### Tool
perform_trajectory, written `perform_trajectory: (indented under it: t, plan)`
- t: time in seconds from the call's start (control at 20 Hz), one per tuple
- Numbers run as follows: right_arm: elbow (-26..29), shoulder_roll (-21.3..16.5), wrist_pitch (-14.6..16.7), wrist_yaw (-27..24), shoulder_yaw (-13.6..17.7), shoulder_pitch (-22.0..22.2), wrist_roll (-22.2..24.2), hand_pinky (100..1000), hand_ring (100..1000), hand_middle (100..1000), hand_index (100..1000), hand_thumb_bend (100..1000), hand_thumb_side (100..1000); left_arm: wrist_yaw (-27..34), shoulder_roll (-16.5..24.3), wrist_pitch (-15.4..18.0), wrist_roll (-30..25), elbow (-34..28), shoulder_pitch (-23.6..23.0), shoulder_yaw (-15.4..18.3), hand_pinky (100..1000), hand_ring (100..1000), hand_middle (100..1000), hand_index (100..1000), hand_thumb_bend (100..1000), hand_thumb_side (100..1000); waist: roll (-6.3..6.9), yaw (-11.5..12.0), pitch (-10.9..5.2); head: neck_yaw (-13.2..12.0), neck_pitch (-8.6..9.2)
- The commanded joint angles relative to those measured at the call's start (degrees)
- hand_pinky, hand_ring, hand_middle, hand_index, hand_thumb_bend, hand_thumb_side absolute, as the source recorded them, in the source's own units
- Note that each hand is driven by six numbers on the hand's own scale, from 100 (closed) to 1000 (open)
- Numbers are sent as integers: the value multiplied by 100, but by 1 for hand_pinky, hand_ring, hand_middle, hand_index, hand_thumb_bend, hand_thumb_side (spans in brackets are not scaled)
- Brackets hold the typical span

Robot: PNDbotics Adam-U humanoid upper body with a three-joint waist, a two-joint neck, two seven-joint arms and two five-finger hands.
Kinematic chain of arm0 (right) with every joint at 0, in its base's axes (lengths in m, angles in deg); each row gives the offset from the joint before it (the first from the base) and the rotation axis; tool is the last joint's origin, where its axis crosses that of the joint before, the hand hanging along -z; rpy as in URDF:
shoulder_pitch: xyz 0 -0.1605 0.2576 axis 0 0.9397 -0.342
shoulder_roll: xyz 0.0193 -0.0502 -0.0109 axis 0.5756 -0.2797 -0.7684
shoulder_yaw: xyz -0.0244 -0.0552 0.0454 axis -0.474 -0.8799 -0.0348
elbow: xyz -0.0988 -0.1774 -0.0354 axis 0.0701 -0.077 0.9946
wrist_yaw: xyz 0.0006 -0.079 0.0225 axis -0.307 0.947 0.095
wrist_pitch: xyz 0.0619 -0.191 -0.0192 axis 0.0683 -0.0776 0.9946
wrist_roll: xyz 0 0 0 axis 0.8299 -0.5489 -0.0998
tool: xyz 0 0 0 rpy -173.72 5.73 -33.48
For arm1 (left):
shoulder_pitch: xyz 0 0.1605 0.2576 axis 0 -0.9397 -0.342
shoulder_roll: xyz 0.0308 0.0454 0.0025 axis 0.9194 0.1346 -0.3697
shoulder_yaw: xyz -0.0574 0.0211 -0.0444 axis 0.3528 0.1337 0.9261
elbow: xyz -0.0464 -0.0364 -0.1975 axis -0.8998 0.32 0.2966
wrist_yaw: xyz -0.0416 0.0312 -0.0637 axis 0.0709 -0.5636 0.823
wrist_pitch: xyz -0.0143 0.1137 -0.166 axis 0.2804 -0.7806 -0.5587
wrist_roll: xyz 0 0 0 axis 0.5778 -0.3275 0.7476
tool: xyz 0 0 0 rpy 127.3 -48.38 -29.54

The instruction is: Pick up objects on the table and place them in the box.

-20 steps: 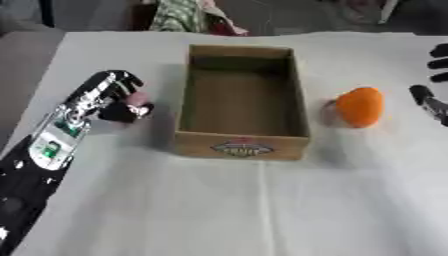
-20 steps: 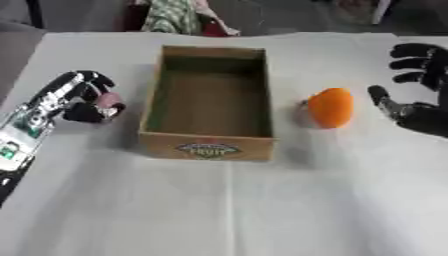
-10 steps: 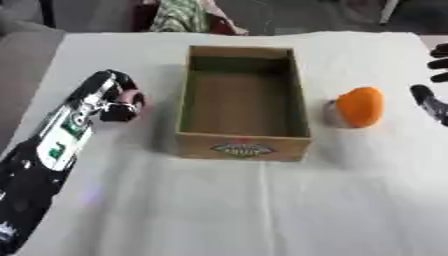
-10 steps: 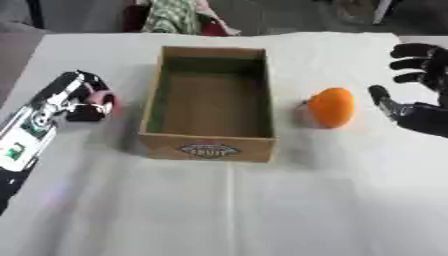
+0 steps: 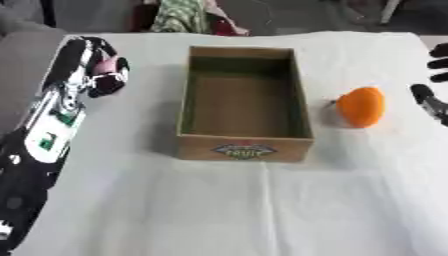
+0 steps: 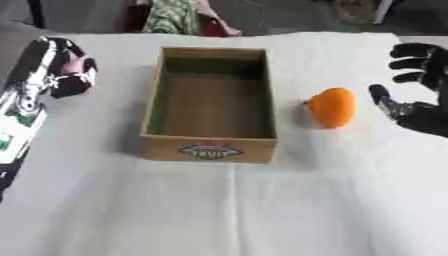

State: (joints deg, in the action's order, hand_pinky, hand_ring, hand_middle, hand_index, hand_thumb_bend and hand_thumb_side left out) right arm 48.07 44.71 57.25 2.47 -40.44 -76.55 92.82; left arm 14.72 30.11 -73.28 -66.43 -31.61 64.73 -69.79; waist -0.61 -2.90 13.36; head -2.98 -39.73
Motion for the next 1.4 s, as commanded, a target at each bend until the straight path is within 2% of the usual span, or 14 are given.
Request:
perform_trajectory:
  t: [0.05,0.2,0.35,0.65,0.9,0.95,1.0,1.1,1.15,1.25,1.3,1.35,1.4]
  plan:
    - [52,-86,12,-28,18,-74,5,716,784,769,826,335,100,330,-24,84,124,-224,303,-120,360,222,212,394,100,122,-13,-25,-133,-40,13]
    - [49,-58,17,-33,-26,-94,50,715,783,767,826,337,100,588,-127,218,-3,-282,562,-336,379,238,223,404,100,117,-28,-67,-140,-94,7]
    - [45,-20,25,-39,-95,-134,122,715,783,767,825,336,100,596,-301,400,-230,-205,876,-624,392,248,231,412,100,114,-48,-130,-139,-168,21]
    - [29,63,48,-39,-260,-223,312,715,783,767,825,337,100,210,-693,883,-806,271,1331,-1078,437,292,273,450,100,102,-55,-296,-111,-338,43]
    - [-2,88,42,-24,-318,-243,387,714,783,766,824,338,100,-267,-850,1290,-1290,696,1428,-1226,483,348,325,493,122,100,-36,-376,-93,-375,53]
    - [-9,90,40,-20,-320,-238,391,715,783,767,823,338,100,-375,-876,1350,-1398,747,1432,-1208,492,360,340,506,151,100,-33,-381,-90,-378,54]
    - [-11,92,41,-17,-321,-237,394,715,784,767,821,337,100,-480,-894,1406,-1504,779,1432,-1194,519,394,379,541,244,100,-32,-385,-89,-375,57]
    - [-11,94,48,-11,-328,-239,414,715,784,767,820,337,100,-682,-916,1532,-1705,845,1420,-1200,541,423,407,567,299,121,-32,-388,-88,-363,62]
    - [-12,95,51,-10,-329,-240,422,715,784,767,821,336,100,-771,-926,1578,-1801,858,1417,-1178,610,497,482,631,509,325,-33,-387,-88,-359,64]
    - [-13,99,55,-13,-322,-245,424,715,784,767,822,334,100,-954,-921,1680,-1992,873,1405,-1164,641,531,518,655,592,403,-34,-380,-92,-355,72]
    - [-14,100,56,-15,-319,-246,421,715,784,767,822,334,100,-1042,-921,1714,-2087,852,1402,-1134,641,531,518,655,592,403,-35,-377,-93,-354,74]
    - [-14,99,56,-17,-315,-247,416,715,784,767,823,333,100,-1119,-916,1739,-2183,820,1395,-1101,691,596,594,702,672,493,-36,-371,-95,-344,80]
    - [-15,97,56,-18,-311,-247,410,715,784,767,823,333,100,-1194,-909,1757,-2280,775,1385,-1068,691,596,594,702,672,493,-37,-366,-96,-335,84]
